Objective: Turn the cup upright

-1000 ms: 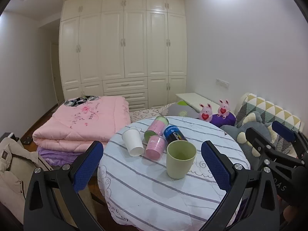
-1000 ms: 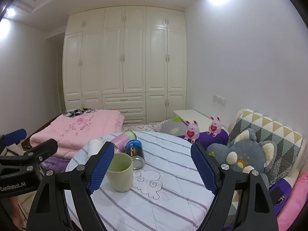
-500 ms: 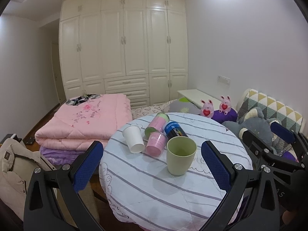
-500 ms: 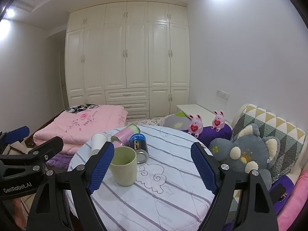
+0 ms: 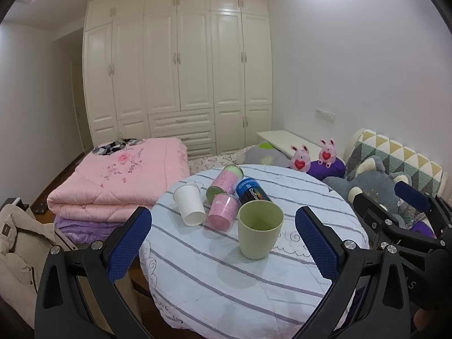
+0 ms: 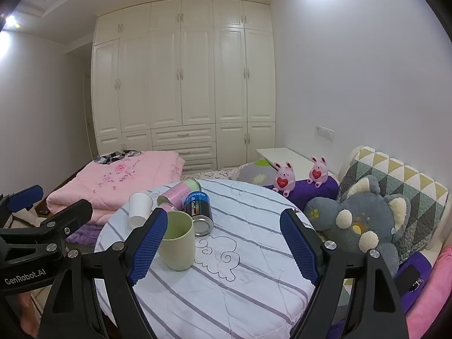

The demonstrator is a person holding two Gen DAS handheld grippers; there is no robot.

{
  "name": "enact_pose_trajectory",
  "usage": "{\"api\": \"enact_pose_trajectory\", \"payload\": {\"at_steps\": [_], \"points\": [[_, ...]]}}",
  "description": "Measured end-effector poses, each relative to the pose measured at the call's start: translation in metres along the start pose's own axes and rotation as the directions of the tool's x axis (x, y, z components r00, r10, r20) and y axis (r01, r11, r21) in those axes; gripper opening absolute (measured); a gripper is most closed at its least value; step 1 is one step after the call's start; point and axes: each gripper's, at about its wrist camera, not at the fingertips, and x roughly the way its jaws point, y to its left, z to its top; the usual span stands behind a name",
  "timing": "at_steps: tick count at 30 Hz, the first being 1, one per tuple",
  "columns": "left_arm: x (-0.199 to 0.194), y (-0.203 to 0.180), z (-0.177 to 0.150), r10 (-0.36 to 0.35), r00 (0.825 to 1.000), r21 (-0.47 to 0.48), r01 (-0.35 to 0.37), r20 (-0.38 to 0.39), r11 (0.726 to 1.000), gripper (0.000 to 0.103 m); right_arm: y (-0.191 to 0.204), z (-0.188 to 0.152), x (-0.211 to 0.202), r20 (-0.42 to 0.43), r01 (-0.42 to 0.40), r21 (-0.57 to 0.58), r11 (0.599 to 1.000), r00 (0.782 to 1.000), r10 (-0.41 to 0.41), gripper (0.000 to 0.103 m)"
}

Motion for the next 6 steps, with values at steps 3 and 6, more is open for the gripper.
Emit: {"api": "enact_pose_trajectory", "payload": {"at_steps": [3, 6], "points": [[0.0, -0.0005, -0.0002, 0.008, 1.0, 0.004, -0.008, 0.017, 1.0, 0.103, 0.0, 0.0001, 0.0016, -0.001, 0.003, 0.0, 1.0, 1.0, -0.003, 0.083], [0.003, -0.0004, 0.0013, 0.008, 1.0, 0.009, -0.009, 0.011, 1.0, 0.103, -0.0004, 0.0008, 0.0047, -0.008, 0.001, -0.001, 1.0, 1.0, -0.001, 0.083]]}}
